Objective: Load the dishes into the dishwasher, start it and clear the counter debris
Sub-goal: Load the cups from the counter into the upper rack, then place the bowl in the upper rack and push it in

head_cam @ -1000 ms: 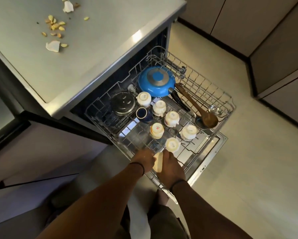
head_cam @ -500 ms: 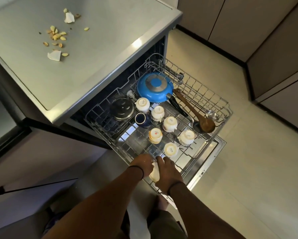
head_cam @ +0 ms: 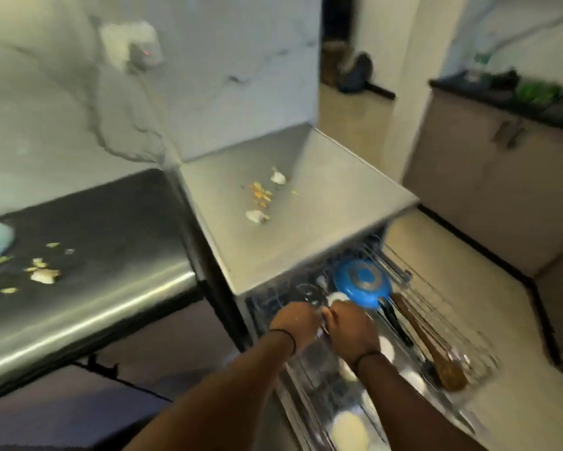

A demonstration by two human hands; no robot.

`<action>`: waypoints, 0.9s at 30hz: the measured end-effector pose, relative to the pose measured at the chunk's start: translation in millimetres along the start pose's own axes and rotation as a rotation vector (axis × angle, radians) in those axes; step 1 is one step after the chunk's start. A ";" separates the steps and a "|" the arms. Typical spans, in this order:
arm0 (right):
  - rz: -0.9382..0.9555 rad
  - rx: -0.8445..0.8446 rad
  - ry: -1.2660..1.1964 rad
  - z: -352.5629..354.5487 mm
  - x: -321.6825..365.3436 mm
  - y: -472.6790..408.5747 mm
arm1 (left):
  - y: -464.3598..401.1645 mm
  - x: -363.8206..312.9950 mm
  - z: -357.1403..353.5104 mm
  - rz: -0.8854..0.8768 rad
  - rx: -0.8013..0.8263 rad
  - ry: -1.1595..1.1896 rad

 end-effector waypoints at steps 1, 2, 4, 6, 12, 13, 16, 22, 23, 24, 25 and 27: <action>0.037 -0.011 -0.026 14.6 23.3 -6.5 | 9.0 1.6 26.6 -0.001 -0.090 0.038; 0.072 -0.019 -0.062 29.3 49.4 -12.4 | 17.8 5.8 52.7 0.003 -0.185 0.078; 0.155 -0.043 -0.118 53.5 104.8 -23.0 | 34.5 24.6 100.4 0.055 -0.367 0.150; 0.267 -0.061 -0.153 64.1 169.8 -25.9 | 58.8 59.0 140.2 0.127 -0.530 0.230; 0.573 0.043 -0.297 36.5 359.6 9.9 | 162.8 202.1 216.8 0.399 -0.942 0.277; 0.615 0.084 -0.307 25.5 389.9 16.3 | 180.3 232.7 223.6 0.465 -1.004 0.313; 0.671 0.228 -0.319 -3.7 474.4 32.1 | 222.6 316.5 240.7 0.635 -1.159 0.457; 0.664 0.429 -0.279 -96.2 630.3 22.3 | 268.7 487.5 257.7 0.870 -1.317 0.695; 0.652 0.449 -0.280 -103.7 647.7 20.4 | 273.4 503.6 261.2 0.885 -1.351 0.710; 0.645 0.468 -0.282 -118.1 672.3 17.2 | 278.4 525.8 266.1 0.907 -1.378 0.733; 0.645 0.483 -0.278 -134.2 697.9 14.1 | 281.4 550.7 270.7 0.929 -1.397 0.764; 0.654 0.497 -0.237 -174.2 751.3 1.7 | 277.8 603.9 280.2 1.015 -1.408 0.847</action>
Point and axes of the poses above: each hand's wrist, its own y-axis away from the middle knuckle, its own z-axis out of the back of the hand, x = y × z, the point moved 1 cm from there along -y, towards the middle knuckle, and after that the axes turned 11 degrees about -z, right-handed, at the moved point
